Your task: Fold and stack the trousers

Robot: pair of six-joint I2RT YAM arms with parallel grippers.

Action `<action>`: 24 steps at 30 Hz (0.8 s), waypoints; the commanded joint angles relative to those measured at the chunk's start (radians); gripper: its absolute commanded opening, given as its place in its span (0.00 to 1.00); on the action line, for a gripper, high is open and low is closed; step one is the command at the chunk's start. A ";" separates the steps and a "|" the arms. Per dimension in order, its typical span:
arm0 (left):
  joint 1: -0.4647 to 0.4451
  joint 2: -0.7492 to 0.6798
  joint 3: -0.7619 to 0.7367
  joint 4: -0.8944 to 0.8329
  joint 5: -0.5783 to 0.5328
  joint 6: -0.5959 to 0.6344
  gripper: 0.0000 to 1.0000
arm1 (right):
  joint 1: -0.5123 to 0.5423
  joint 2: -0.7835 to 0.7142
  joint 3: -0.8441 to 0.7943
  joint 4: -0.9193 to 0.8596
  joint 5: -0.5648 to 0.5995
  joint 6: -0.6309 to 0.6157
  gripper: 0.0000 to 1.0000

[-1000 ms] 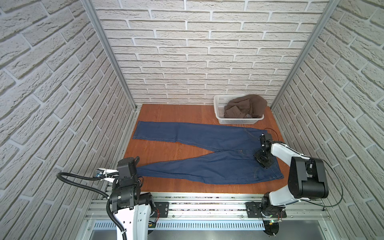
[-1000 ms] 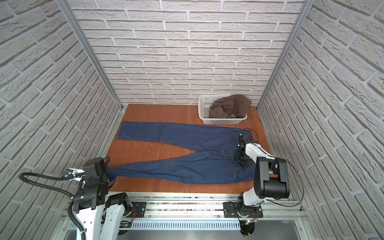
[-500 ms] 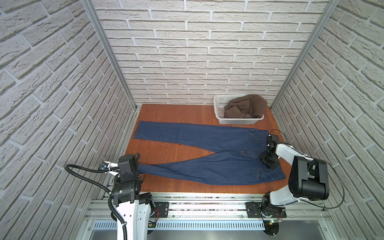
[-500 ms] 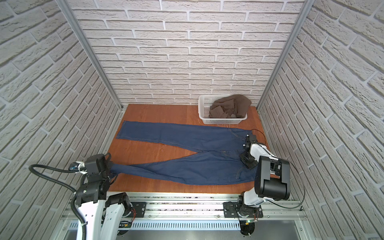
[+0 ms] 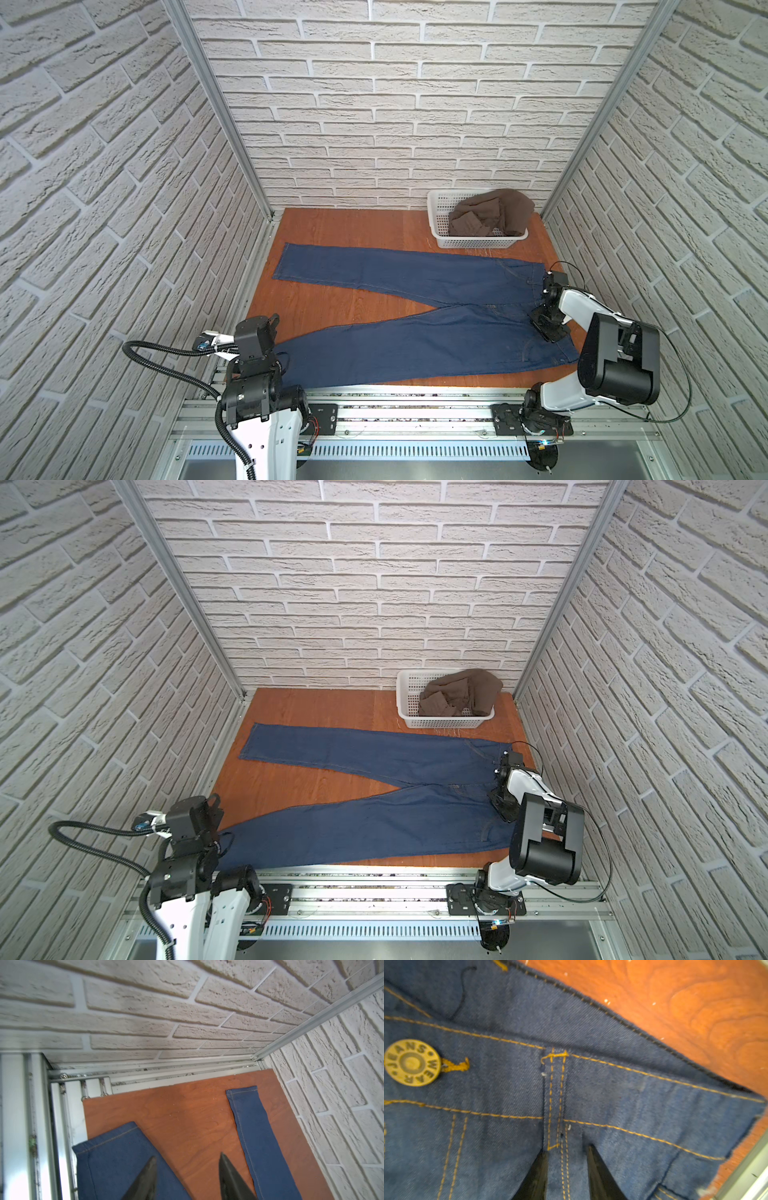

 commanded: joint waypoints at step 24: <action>-0.341 0.476 -0.287 0.442 0.422 -0.141 0.41 | 0.181 -0.045 -0.029 -0.008 -0.132 0.057 0.35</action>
